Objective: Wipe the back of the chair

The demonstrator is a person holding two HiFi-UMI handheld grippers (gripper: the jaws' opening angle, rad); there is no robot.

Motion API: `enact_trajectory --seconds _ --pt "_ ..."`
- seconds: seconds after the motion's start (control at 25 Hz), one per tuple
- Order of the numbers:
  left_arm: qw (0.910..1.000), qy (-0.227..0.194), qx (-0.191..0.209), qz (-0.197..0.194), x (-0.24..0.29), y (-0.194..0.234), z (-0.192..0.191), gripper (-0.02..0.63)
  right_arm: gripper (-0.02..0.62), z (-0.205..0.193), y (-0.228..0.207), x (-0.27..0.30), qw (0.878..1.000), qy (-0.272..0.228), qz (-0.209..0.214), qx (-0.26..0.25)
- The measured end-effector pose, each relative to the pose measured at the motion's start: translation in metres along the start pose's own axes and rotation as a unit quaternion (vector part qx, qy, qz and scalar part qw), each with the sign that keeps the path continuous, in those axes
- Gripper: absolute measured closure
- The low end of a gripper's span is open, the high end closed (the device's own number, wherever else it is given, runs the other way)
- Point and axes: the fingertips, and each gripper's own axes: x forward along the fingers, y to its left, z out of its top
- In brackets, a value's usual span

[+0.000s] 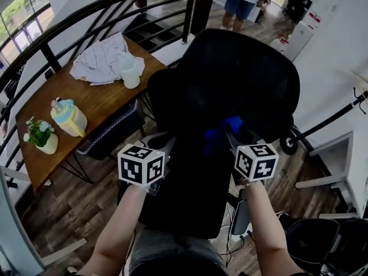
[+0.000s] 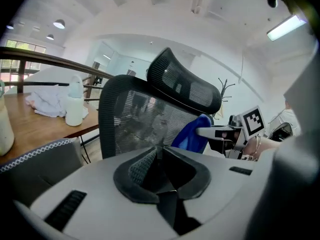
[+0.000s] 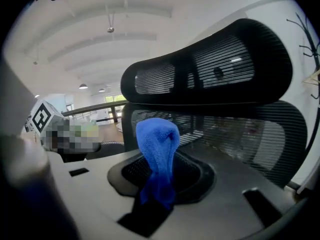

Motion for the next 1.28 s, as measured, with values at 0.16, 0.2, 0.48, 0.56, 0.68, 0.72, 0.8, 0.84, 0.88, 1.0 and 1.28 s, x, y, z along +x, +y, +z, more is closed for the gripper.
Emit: enact_trajectory --seconds 0.16,0.2,0.48,0.56,0.68,0.72,0.8,0.84,0.88,1.0,1.28 --pt "0.9994 -0.011 -0.017 0.027 -0.018 0.025 -0.002 0.561 0.474 0.002 0.043 0.034 0.999 0.006 0.048 -0.011" --pt "0.9992 -0.014 -0.018 0.034 -0.023 0.031 -0.001 0.561 0.474 0.003 0.054 0.042 0.998 0.006 0.060 -0.012" --pt "0.9961 -0.031 -0.032 0.076 -0.047 0.070 0.003 0.561 0.474 0.011 0.120 0.096 0.991 0.011 0.128 -0.027" --pt "0.9950 -0.032 -0.038 0.086 -0.053 0.076 0.001 0.561 0.474 0.013 0.133 0.111 0.990 0.013 0.140 -0.028" --pt "0.9940 -0.028 -0.042 0.097 -0.061 0.081 -0.004 0.561 0.474 0.016 0.148 0.130 0.988 0.016 0.151 -0.026" --pt "0.9939 -0.025 -0.042 0.099 -0.062 0.082 -0.006 0.561 0.474 0.017 0.152 0.135 0.988 0.017 0.154 -0.026" --pt "0.9937 -0.020 -0.042 0.102 -0.063 0.086 -0.008 0.561 0.474 0.017 0.158 0.145 0.987 0.019 0.156 -0.025" --pt "0.9936 -0.018 -0.042 0.103 -0.063 0.088 -0.009 0.561 0.474 0.016 0.160 0.149 0.987 0.022 0.157 -0.024" --pt "0.9935 -0.016 -0.042 0.104 -0.063 0.089 -0.010 0.561 0.474 0.015 0.161 0.153 0.987 0.024 0.157 -0.023" --pt "0.9936 -0.014 -0.042 0.104 -0.060 0.091 -0.010 0.561 0.474 0.013 0.160 0.159 0.987 0.027 0.160 -0.022" --pt "0.9957 0.001 -0.034 0.086 -0.044 0.076 -0.012 0.561 0.474 0.004 0.146 0.153 0.988 0.034 0.151 -0.010"
